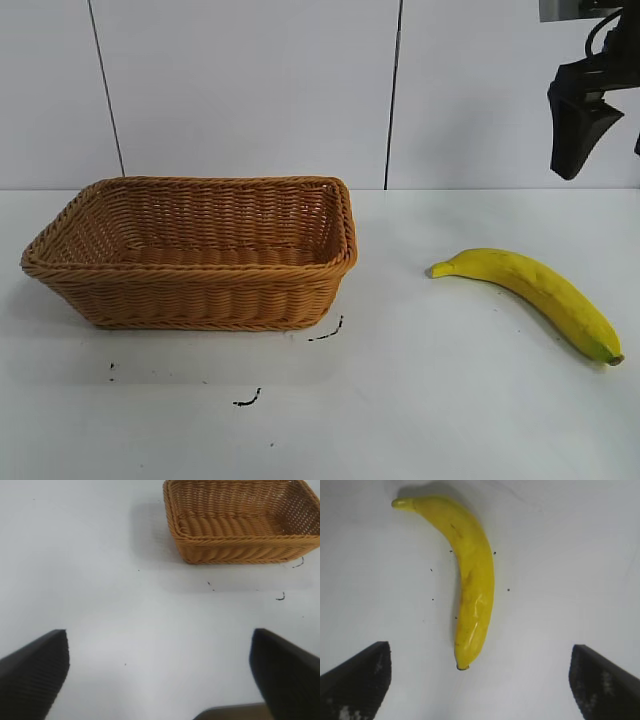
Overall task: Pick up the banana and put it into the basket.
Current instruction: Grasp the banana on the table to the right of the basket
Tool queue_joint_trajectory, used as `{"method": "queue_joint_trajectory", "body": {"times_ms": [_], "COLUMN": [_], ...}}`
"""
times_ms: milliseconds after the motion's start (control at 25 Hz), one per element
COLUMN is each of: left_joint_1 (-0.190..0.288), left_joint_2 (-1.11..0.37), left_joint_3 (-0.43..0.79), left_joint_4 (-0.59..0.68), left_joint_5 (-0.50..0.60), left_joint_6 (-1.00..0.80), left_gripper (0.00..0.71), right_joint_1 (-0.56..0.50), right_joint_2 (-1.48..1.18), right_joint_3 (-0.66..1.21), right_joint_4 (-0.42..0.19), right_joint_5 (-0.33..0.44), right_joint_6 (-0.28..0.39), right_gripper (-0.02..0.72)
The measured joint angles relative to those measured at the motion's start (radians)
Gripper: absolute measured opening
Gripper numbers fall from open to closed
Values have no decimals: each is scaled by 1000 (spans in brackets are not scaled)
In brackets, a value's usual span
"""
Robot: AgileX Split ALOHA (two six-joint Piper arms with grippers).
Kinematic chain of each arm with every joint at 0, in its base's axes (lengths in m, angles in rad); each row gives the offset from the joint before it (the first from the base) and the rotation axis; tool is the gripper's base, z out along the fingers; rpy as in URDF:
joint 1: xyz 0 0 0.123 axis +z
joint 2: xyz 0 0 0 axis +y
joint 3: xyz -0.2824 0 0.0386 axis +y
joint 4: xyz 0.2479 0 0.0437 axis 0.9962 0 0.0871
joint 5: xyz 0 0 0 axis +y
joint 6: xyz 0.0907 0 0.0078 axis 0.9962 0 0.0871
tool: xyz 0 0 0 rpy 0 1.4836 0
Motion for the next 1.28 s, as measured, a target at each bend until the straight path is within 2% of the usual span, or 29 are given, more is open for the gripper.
{"method": "queue_joint_trajectory", "body": {"times_ms": [280,520,1280], "left_joint_1": [0,0,0], "left_joint_2": [0,0,0], "left_joint_3": [0,0,0], "left_joint_4": [0,0,0], "left_joint_5": [0,0,0], "left_joint_6": [0,0,0], "left_gripper": [695,695,695], "right_joint_1": [-7,-15,-15], "right_joint_2": [3,71,367], "right_joint_3": [0,0,0], "right_joint_4": [-21,-15,-15], "right_joint_5": [-1,-6,-184], "right_joint_6": [5,11,57], "right_gripper": [689,689,689]}}
